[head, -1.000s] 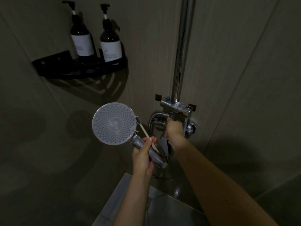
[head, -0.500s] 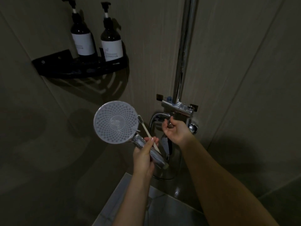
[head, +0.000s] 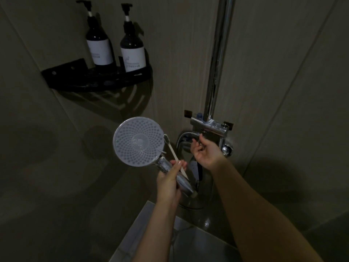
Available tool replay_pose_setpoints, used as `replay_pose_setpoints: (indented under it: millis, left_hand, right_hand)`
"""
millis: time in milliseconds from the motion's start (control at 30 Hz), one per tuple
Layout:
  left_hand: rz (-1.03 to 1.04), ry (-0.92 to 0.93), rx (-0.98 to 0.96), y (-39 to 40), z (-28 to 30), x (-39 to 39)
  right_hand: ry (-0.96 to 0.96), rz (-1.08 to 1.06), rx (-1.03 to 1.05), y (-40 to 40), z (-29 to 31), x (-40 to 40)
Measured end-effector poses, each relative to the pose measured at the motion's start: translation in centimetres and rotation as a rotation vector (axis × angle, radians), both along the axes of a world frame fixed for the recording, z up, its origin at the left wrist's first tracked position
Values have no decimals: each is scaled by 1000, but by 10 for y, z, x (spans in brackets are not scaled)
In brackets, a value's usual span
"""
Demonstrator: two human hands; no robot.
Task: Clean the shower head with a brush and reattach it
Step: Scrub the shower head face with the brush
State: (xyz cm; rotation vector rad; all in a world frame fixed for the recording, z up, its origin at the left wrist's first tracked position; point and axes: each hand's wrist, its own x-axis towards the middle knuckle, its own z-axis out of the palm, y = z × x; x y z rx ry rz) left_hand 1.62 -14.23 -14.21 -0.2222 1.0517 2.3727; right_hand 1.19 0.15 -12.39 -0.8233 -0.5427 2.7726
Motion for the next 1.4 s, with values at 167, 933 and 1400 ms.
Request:
replay_pose_setpoints:
  millis: [167,933,1400]
  left_hand:
    - [-45,0,-16,2,1,1]
    - [-40,1,4,-4,5,-3]
    - [-83,-41,5,1,-4,-2]
  right_hand:
    - [-94,19,98,-4,10,1]
    - [-672,-248,635,-26,3,-31]
    - [-405,-202,267,-28,11,-16]
